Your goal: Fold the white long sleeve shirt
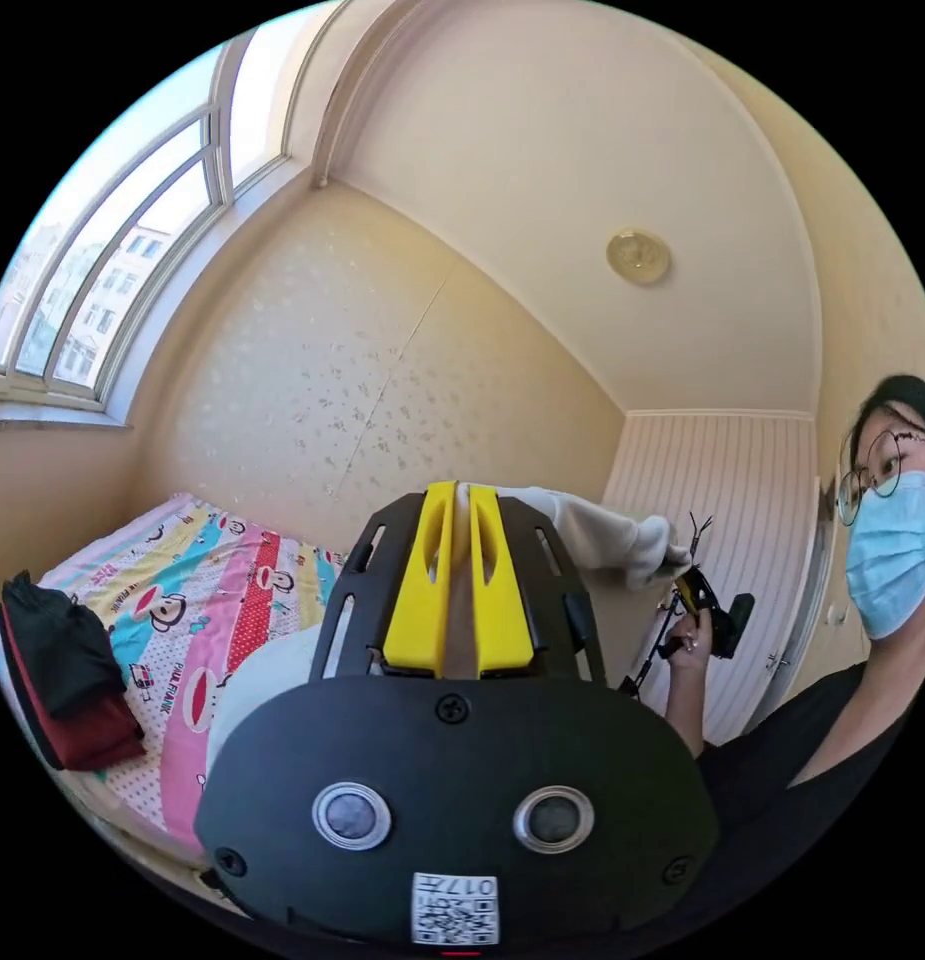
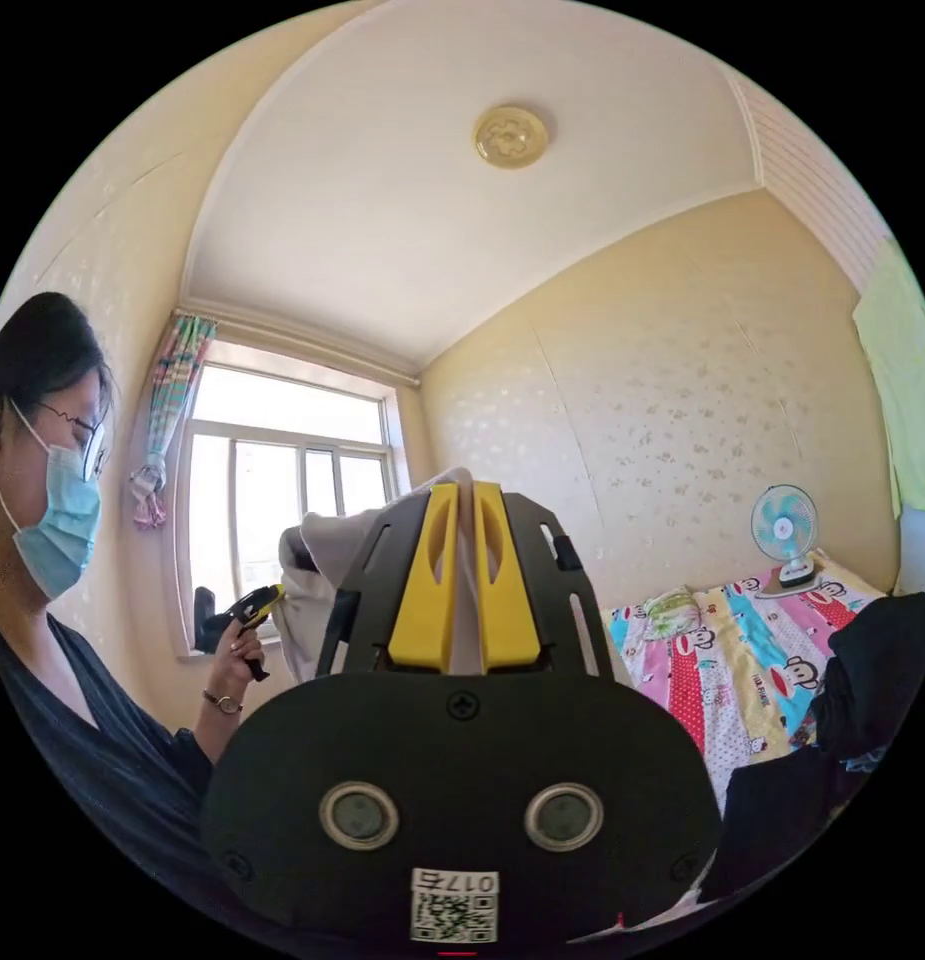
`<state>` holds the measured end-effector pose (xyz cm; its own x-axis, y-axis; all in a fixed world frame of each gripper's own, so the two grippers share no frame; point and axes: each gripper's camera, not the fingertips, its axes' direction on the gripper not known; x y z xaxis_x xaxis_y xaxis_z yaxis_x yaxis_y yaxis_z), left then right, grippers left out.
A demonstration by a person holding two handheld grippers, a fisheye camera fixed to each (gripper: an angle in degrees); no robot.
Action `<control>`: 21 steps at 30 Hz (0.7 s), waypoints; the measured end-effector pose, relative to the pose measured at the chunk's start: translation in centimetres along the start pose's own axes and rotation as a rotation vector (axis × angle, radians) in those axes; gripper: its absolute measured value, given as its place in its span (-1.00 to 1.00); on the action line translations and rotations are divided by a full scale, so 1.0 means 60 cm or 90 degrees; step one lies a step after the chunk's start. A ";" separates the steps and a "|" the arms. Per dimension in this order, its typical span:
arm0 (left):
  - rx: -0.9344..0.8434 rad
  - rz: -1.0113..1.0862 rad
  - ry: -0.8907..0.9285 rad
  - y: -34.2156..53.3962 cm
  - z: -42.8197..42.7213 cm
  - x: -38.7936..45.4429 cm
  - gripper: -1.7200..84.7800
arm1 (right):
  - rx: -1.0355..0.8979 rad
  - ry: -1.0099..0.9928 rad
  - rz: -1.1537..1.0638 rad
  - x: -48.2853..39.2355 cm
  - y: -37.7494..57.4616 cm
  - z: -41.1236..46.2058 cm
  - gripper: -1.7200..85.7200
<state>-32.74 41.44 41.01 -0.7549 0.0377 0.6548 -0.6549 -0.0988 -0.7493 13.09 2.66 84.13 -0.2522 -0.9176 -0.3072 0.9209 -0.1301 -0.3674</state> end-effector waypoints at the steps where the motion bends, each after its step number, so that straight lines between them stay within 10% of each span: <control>1: 0.029 0.008 -0.010 0.003 -0.015 0.014 -0.92 | 0.008 0.013 -0.003 -0.006 0.005 -0.004 -0.90; 13: 0.067 0.038 -0.100 -0.110 0.101 -0.039 -0.92 | 0.060 0.195 -0.116 0.020 0.042 0.100 -0.90; 21: -0.270 0.087 -0.364 -0.124 0.585 -0.350 -0.75 | -0.361 0.245 -0.089 0.441 0.179 0.666 -0.84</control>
<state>-10.75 6.46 36.32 -0.7700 -0.4850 0.4146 -0.6012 0.3339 -0.7260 28.20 -38.04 107.15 -0.5414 -0.6942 -0.4743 0.6009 0.0751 -0.7958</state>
